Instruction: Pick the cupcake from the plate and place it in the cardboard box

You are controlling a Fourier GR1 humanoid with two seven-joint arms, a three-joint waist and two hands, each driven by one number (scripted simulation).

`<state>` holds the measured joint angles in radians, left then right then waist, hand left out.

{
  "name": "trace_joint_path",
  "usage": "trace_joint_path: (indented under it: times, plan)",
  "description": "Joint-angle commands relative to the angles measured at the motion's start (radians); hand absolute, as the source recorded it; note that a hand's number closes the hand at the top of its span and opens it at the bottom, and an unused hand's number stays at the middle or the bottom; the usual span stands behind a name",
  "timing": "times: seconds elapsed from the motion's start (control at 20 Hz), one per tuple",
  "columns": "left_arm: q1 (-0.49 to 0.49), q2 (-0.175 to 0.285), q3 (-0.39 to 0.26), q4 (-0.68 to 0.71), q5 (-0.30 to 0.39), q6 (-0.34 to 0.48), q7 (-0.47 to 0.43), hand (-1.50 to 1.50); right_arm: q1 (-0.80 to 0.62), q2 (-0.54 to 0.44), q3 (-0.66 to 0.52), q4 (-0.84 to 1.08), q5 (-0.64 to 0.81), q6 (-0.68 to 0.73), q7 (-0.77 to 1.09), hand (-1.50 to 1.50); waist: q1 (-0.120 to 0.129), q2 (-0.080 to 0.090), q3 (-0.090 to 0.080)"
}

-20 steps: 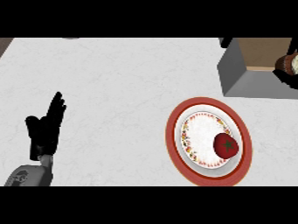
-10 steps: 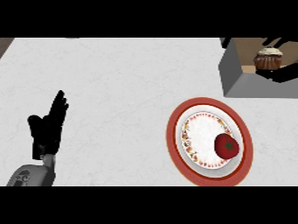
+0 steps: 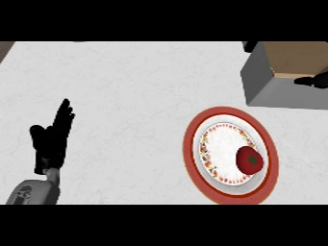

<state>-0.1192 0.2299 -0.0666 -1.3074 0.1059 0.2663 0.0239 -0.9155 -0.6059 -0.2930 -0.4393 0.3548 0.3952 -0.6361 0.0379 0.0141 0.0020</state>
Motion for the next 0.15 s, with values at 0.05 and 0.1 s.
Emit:
trace_joint_path:
  times: [0.05,0.1]
  plan:
    - [0.005,0.024,0.025,0.002,0.014,-0.029,-0.017,0.00,-0.045,-0.077,-0.106,0.149,-0.092,0.119,-0.023,-1.50,0.015,0.008,0.001]
    - [-0.019,0.011,0.011,-0.022,-0.009,0.010,0.037,0.00,-0.055,-0.117,-0.112,0.156,-0.100,0.167,-0.003,-1.50,0.001,0.001,0.001]
